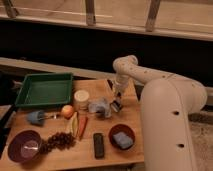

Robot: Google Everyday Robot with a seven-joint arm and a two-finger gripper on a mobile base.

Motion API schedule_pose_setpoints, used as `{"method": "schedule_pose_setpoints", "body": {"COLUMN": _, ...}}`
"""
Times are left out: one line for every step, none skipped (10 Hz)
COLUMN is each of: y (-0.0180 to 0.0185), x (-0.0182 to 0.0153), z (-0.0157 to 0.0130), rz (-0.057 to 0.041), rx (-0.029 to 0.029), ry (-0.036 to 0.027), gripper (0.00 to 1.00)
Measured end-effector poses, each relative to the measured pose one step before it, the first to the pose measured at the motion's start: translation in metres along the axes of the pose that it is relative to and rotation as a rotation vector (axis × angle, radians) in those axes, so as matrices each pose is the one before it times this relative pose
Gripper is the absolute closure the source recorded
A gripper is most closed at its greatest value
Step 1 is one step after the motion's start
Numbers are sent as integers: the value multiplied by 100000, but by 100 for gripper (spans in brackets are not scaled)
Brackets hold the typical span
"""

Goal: Wipe purple bowl with brush

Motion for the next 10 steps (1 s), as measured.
{"method": "schedule_pose_setpoints", "body": {"y": -333, "x": -134, "z": -949, "rz": 285, "rx": 245, "ry": -1963, "gripper": 100}}
{"method": "schedule_pose_setpoints", "body": {"y": -85, "x": -320, "z": -1150, "rz": 370, "rx": 305, "ry": -1691, "gripper": 100}}
{"method": "schedule_pose_setpoints", "body": {"y": -56, "x": -328, "z": -1328, "rz": 68, "rx": 646, "ry": -1605, "gripper": 100}}
{"method": "schedule_pose_setpoints", "body": {"y": -48, "x": -65, "z": -1281, "rz": -670, "rx": 1782, "ry": -918, "gripper": 100}}
{"method": "schedule_pose_setpoints", "body": {"y": 618, "x": -148, "z": -1972, "rz": -2168, "rx": 1600, "ry": -1762, "gripper": 100}}
{"method": "schedule_pose_setpoints", "body": {"y": 756, "x": -38, "z": -1270, "rz": -1782, "rx": 219, "ry": -1078, "gripper": 100}}
{"method": "schedule_pose_setpoints", "body": {"y": 1291, "x": 40, "z": -1525, "rz": -3084, "rx": 33, "ry": -1306, "gripper": 100}}
{"method": "schedule_pose_setpoints", "body": {"y": 1384, "x": 271, "z": -1270, "rz": -2688, "rx": -541, "ry": -872, "gripper": 100}}
{"method": "schedule_pose_setpoints", "body": {"y": 2047, "x": 675, "z": -1053, "rz": -4096, "rx": -1322, "ry": -446, "gripper": 100}}
{"method": "schedule_pose_setpoints", "body": {"y": 1574, "x": 435, "z": -779, "rz": -2967, "rx": -1560, "ry": -507, "gripper": 100}}
